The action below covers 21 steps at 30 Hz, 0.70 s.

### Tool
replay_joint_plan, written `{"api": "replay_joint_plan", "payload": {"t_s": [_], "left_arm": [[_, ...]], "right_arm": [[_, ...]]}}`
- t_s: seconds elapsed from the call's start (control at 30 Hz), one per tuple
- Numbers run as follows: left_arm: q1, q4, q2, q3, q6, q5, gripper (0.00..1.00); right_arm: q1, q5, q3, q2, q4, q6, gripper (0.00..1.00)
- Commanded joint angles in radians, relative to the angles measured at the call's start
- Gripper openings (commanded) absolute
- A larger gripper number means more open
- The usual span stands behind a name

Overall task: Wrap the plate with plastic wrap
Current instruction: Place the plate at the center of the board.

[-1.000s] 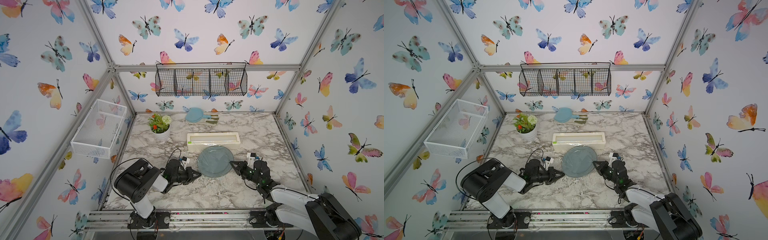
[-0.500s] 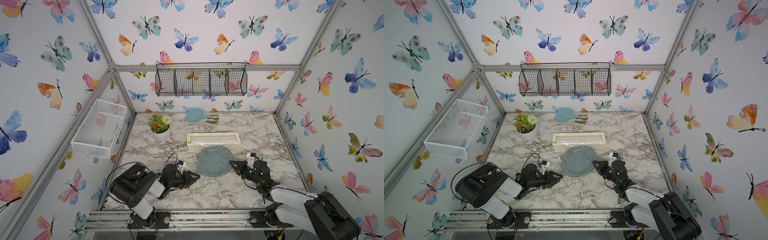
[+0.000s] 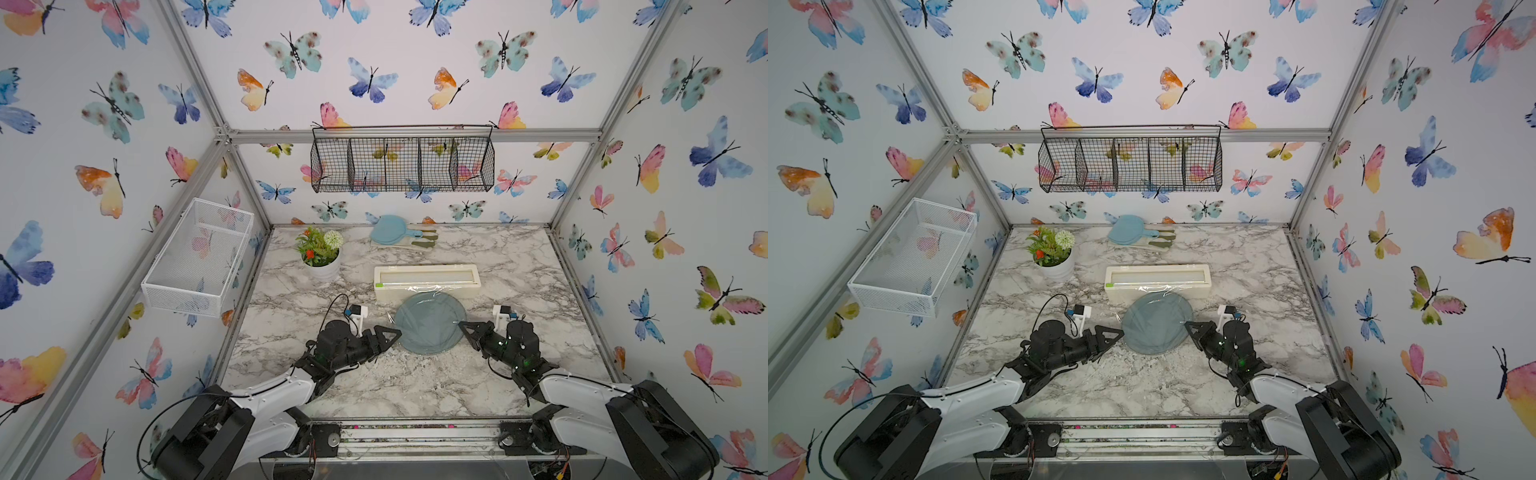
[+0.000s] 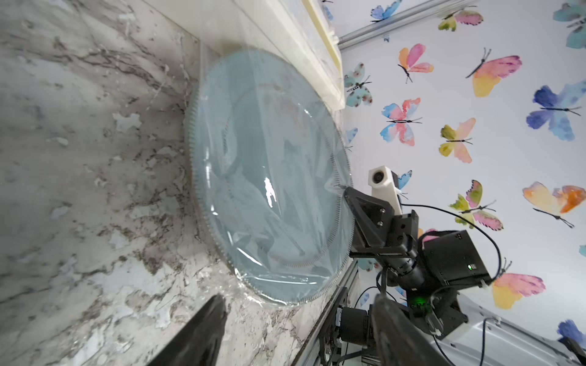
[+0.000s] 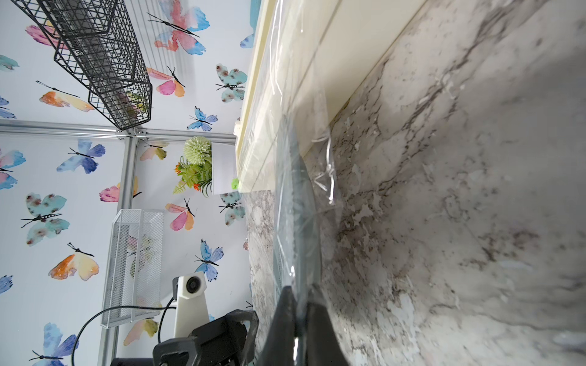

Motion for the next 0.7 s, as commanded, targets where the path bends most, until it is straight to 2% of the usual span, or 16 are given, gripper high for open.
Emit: {"api": "replay_joint_plan", "payload": {"t_s": [0.0,0.33,0.67], "left_arm": [[-0.015,-0.042,0.054,0.025,0.007,-0.016,0.71],[-0.061,0.032,0.174,0.053,-0.039,-0.012,0.70],[-0.065,0.090,0.318,0.130,-0.048,0.000,0.55]], "right_arm": [[-0.007,-0.017,0.052,-0.015,0.175,0.005,0.02],[-0.007,-0.030,0.055,-0.007,0.192,0.010,0.02],[-0.007,-0.059,0.051,-0.020,0.195,0.009,0.02]]}}
